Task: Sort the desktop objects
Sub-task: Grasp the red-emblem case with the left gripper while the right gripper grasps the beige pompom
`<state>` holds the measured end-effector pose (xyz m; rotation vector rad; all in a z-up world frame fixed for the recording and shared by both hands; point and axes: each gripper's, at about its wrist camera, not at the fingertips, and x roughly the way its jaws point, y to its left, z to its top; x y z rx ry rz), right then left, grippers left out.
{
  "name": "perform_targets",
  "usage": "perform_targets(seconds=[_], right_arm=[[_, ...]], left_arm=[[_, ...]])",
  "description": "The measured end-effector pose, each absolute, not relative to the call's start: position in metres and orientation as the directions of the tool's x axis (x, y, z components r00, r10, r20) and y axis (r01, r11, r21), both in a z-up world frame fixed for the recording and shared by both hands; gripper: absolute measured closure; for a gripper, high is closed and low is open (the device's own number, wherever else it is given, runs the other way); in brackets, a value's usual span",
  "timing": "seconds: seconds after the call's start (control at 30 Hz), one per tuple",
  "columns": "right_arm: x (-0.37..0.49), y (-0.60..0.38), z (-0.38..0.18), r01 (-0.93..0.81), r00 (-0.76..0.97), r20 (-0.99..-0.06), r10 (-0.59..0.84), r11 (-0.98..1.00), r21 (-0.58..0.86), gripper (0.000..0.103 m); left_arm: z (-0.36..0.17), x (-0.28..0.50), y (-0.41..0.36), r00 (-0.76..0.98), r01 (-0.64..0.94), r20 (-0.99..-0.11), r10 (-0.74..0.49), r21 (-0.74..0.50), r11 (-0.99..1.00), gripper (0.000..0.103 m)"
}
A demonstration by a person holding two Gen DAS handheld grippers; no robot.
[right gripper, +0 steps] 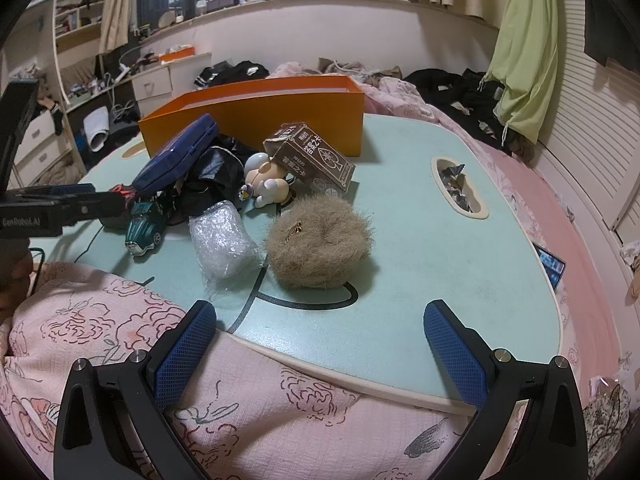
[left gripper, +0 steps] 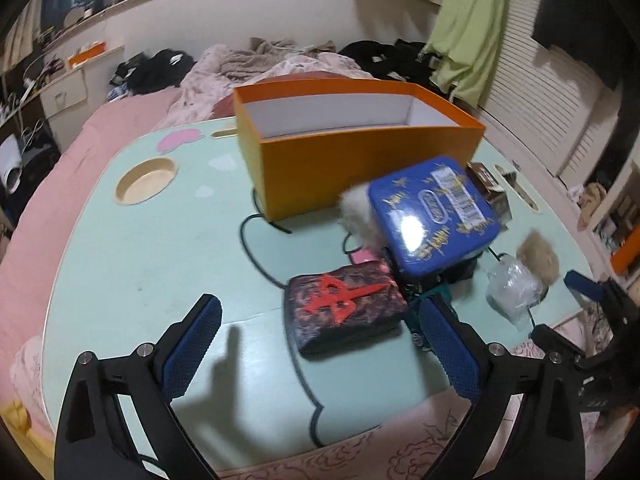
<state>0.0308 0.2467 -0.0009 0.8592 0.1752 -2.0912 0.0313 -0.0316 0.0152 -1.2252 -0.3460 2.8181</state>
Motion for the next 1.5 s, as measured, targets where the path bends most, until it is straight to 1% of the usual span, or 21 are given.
perform_targets(seconds=[0.03,0.07,0.1,0.13,0.17,0.2,0.5,0.63,0.73,0.8,0.9,1.0,1.1,1.17,1.2,1.23,1.27,1.5], right_arm=[[0.031,0.247,-0.001,0.753,-0.409,-0.632,-0.658,-0.634,0.173,0.000],[0.031,0.247,-0.001,0.753,-0.409,-0.632,-0.658,-0.635,0.173,0.000],[0.031,0.247,-0.001,0.753,-0.409,-0.632,-0.658,-0.635,0.173,0.000],[0.031,0.247,-0.001,0.753,-0.411,-0.632,-0.658,-0.635,0.172,0.000],[0.031,0.247,-0.001,0.753,-0.412,-0.630,-0.658,-0.636,0.172,0.000],[0.031,0.246,-0.001,0.751,-0.411,-0.631,-0.658,-0.636,0.175,0.000],[0.028,0.245,0.005,0.744,-0.420,-0.613,-0.669,-0.641,0.190,0.000],[0.021,0.255,0.008,0.727,-0.427,-0.575,-0.697,-0.644,0.241,0.007],[0.012,0.268,0.012,0.681,-0.471,-0.536,-0.700,-0.675,0.283,0.008],[0.004,0.273,0.015,0.654,-0.493,-0.526,-0.693,-0.694,0.301,0.009],[-0.003,0.271,0.018,0.644,-0.501,-0.523,-0.689,-0.701,0.307,0.015],[-0.005,0.261,0.021,0.644,-0.512,-0.529,-0.677,-0.710,0.284,0.019],[-0.012,0.245,0.022,0.668,-0.466,-0.549,-0.694,-0.682,0.296,0.019],[-0.015,0.237,0.017,0.699,-0.409,-0.568,-0.714,-0.645,0.308,0.027],[-0.016,0.232,0.015,0.706,-0.391,-0.577,-0.718,-0.636,0.313,0.049],[-0.018,0.228,0.012,0.707,-0.380,-0.592,-0.711,-0.636,0.310,0.077],[-0.017,0.226,0.012,0.679,-0.430,-0.589,-0.684,-0.675,0.289,0.082],[-0.020,0.239,0.005,0.689,-0.402,-0.520,-0.754,-0.623,0.371,0.082]], left_arm=[[0.012,0.030,-0.029,-0.679,0.036,-0.722,0.136,-0.217,-0.976,0.007],[0.010,0.028,-0.028,-0.670,0.038,-0.730,0.135,-0.215,-0.976,0.020],[0.004,0.025,-0.028,-0.648,0.046,-0.749,0.141,-0.223,-0.974,0.030],[0.005,0.027,-0.027,-0.662,0.059,-0.741,0.112,-0.200,-0.978,0.033],[0.004,0.028,-0.028,-0.663,0.063,-0.740,0.110,-0.203,-0.977,0.038],[0.005,0.031,-0.029,-0.671,0.058,-0.731,0.122,-0.216,-0.975,0.040],[0.006,0.048,-0.036,-0.728,0.087,-0.676,0.114,-0.257,-0.963,0.041],[0.006,0.042,-0.038,-0.723,0.090,-0.683,0.109,-0.248,-0.964,0.041],[0.008,0.043,-0.035,-0.724,0.091,-0.683,0.094,-0.230,-0.969,0.041],[0.008,0.043,-0.034,-0.724,0.090,-0.684,0.090,-0.224,-0.970,0.041],[0.008,0.042,-0.035,-0.721,0.092,-0.687,0.089,-0.223,-0.971,0.041],[0.008,0.043,-0.034,-0.723,0.092,-0.685,0.087,-0.220,-0.971,0.041],[0.009,0.043,-0.034,-0.725,0.092,-0.684,0.083,-0.216,-0.972,0.041],[0.010,0.043,-0.034,-0.728,0.091,-0.681,0.082,-0.215,-0.972,0.041],[0.010,0.043,-0.034,-0.730,0.090,-0.678,0.083,-0.216,-0.972,0.041],[0.011,0.043,-0.034,-0.731,0.088,-0.677,0.084,-0.216,-0.972,0.041],[0.011,0.044,-0.034,-0.733,0.084,-0.675,0.089,-0.218,-0.972,0.041],[0.017,0.049,-0.036,-0.752,0.076,-0.653,0.089,-0.221,-0.972,0.042]])
